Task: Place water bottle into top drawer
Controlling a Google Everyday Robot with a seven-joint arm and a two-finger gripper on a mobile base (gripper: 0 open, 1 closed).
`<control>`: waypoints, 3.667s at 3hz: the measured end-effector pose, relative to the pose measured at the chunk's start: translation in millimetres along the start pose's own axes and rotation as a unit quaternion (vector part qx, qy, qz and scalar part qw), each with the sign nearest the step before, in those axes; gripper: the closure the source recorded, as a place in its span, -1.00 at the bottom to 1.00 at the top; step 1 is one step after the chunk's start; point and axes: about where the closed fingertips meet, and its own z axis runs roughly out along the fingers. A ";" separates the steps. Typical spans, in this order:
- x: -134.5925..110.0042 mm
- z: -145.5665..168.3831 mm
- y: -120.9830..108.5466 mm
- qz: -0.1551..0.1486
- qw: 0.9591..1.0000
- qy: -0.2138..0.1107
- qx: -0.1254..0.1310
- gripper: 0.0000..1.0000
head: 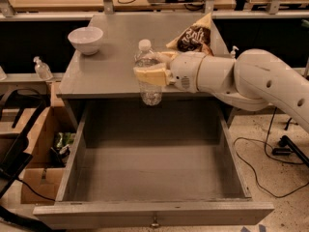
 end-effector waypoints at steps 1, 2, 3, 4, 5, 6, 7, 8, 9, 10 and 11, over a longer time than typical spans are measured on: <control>0.0 0.0 0.0 0.000 1.000 0.000 0.000 0.46; 0.0 0.0 0.0 0.000 1.000 0.000 0.000 0.01; -0.1 0.0 0.0 0.000 1.000 0.000 0.000 0.04; -0.7 1.4 1.4 0.000 1.000 0.000 -0.002 0.50; -1.6 3.0 3.1 -0.001 1.000 0.000 -0.003 0.95; -9.5 2.6 1.2 -0.003 1.000 0.007 -0.002 1.00; -49.9 -10.0 -8.8 -0.021 0.999 0.020 0.020 1.00; -80.2 -26.8 -10.5 -0.031 0.998 0.028 0.036 1.00; -63.6 -35.7 -4.5 -0.010 0.999 0.024 0.039 1.00; -17.7 -27.8 20.6 0.030 0.999 0.007 0.011 1.00; 36.1 -0.4 56.7 0.056 0.997 -0.026 -0.040 1.00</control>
Offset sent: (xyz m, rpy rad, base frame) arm 0.0000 0.0000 0.0000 0.0000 0.0000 0.0000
